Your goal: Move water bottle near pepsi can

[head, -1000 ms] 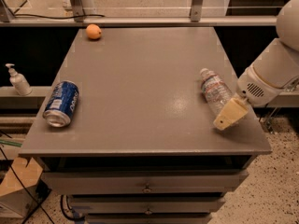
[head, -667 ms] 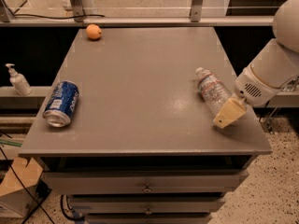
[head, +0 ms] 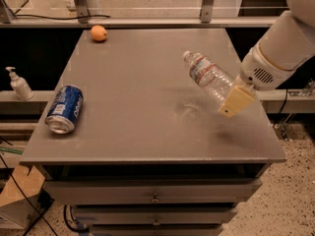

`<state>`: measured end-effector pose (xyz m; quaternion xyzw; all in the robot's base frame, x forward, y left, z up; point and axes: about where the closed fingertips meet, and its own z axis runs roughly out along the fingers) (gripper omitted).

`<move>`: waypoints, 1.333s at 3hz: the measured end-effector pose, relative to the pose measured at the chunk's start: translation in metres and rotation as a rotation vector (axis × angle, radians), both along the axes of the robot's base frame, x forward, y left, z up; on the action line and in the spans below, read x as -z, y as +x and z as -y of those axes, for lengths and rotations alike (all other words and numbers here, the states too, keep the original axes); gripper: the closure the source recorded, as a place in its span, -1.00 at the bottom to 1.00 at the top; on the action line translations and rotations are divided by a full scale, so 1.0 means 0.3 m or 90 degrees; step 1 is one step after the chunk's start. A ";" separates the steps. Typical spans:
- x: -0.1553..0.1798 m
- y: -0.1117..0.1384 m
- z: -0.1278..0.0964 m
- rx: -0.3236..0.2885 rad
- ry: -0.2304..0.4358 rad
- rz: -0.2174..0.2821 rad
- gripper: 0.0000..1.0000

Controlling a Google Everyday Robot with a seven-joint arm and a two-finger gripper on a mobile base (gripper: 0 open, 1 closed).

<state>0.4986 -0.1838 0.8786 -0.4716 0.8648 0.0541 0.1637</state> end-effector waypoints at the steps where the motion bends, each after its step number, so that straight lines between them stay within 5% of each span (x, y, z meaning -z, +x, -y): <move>1: 0.006 0.001 -0.002 -0.002 0.004 -0.009 1.00; 2: 0.006 0.001 -0.003 -0.002 0.004 -0.010 1.00; 4: 0.000 -0.012 -0.408 -0.131 0.123 -0.024 1.00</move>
Offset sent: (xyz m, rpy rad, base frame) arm -0.0039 0.0809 0.0146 0.1879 0.0043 0.1357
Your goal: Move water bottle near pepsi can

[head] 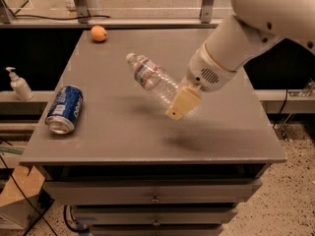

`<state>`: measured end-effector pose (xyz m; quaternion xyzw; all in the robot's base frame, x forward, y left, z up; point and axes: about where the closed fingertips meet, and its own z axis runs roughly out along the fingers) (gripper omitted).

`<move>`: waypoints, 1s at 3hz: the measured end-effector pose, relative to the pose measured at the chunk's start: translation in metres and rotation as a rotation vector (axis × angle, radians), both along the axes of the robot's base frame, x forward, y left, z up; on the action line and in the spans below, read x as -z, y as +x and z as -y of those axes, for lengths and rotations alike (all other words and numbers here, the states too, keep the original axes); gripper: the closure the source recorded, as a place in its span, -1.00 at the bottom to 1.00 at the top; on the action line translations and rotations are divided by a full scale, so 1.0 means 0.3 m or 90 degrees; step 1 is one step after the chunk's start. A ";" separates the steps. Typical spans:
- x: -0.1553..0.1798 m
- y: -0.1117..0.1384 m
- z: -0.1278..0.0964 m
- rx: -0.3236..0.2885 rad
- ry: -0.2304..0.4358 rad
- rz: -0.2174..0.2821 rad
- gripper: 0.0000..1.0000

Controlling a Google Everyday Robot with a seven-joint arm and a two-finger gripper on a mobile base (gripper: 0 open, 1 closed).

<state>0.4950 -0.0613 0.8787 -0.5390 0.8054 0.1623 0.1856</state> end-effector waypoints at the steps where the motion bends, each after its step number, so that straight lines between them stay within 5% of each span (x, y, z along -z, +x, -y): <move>1: -0.040 0.000 -0.143 -0.046 0.054 0.009 1.00; 2: -0.028 0.006 -0.257 -0.080 0.078 -0.006 1.00; 3: 0.021 -0.005 -0.342 -0.100 0.074 -0.034 0.66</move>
Offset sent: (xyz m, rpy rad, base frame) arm 0.0063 0.1151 0.0020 0.1675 0.0419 0.1803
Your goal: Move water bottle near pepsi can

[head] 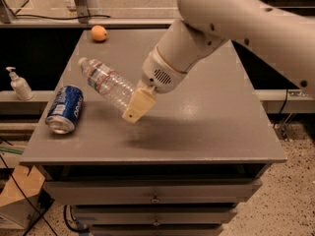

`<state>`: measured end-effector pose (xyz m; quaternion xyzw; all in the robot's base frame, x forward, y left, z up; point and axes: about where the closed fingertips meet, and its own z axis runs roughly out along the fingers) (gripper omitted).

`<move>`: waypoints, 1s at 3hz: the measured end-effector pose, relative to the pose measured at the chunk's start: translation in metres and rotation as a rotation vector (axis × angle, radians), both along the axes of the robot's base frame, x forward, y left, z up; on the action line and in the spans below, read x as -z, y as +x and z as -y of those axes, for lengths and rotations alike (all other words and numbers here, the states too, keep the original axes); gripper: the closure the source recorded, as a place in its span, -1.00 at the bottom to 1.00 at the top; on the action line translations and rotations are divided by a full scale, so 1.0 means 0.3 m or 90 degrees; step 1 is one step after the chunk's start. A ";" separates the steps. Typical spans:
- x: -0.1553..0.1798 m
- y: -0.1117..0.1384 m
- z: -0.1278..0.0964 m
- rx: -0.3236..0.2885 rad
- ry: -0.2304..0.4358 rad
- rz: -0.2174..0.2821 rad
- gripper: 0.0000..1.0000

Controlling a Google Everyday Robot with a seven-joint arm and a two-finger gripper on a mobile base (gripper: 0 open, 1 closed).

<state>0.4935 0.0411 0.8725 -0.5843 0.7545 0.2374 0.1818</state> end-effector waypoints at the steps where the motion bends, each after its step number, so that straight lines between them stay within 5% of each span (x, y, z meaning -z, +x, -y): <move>1: 0.067 -0.002 -0.041 0.000 -0.033 -0.024 0.19; 3: 0.180 0.024 -0.001 0.054 -0.092 -0.065 -0.74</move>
Offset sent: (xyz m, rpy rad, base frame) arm 0.0071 0.0063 -0.0661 -0.1827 0.1222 -0.0819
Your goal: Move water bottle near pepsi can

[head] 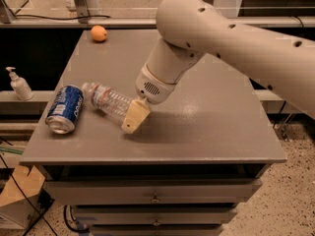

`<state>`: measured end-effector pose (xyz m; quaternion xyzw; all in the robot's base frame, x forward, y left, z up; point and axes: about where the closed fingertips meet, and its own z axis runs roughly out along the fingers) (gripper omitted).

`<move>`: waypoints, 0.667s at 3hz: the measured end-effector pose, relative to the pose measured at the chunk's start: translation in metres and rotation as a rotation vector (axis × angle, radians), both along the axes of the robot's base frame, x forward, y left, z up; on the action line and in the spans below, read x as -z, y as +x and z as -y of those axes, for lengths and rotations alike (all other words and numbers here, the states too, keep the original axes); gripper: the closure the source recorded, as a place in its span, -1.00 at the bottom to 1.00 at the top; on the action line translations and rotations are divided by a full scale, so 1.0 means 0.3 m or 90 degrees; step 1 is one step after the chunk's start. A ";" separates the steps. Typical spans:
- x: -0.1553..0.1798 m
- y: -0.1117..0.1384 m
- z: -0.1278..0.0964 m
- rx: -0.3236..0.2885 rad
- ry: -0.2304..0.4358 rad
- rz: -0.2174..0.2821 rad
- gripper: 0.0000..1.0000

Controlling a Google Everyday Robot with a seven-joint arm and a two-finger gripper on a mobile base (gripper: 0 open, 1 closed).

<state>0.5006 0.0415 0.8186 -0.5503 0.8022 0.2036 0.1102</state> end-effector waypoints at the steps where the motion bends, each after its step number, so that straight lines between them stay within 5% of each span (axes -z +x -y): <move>1: -0.003 0.002 0.003 0.003 -0.001 -0.001 -1.00; 2: -0.004 0.002 0.003 0.003 -0.001 -0.001 -1.00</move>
Offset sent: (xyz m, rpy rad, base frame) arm 0.0006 -0.0010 0.0008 -0.0014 0.0017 -0.0046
